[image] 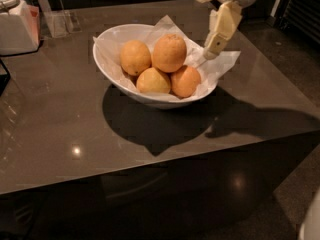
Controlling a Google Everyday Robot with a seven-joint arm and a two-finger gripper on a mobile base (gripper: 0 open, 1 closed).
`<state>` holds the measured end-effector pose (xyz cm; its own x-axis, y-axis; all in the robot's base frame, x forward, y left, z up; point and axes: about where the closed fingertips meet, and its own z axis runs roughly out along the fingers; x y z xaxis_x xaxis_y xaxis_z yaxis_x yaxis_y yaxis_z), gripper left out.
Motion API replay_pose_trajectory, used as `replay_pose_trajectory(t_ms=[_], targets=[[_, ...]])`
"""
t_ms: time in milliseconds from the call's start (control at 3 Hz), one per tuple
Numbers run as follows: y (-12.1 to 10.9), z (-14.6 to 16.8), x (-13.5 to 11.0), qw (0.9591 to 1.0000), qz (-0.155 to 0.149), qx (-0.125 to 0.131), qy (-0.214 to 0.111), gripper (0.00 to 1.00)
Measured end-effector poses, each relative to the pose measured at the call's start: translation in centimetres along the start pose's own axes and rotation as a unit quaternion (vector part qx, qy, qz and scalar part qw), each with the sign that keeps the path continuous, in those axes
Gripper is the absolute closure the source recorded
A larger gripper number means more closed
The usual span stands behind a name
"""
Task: Pick orange from white bowl
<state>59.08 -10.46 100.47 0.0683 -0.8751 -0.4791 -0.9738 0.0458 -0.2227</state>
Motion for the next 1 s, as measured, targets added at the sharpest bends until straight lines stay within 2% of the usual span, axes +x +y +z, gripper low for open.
replay_pose_trajectory(t_ms=[667,1000], targets=[[-2.4,5.7,-2.5,0.9985,0.0,-0.052,-0.019,0.0],[-1.9,7.8,-2.3,0.9961,0.015,-0.084,-0.022,0.0]])
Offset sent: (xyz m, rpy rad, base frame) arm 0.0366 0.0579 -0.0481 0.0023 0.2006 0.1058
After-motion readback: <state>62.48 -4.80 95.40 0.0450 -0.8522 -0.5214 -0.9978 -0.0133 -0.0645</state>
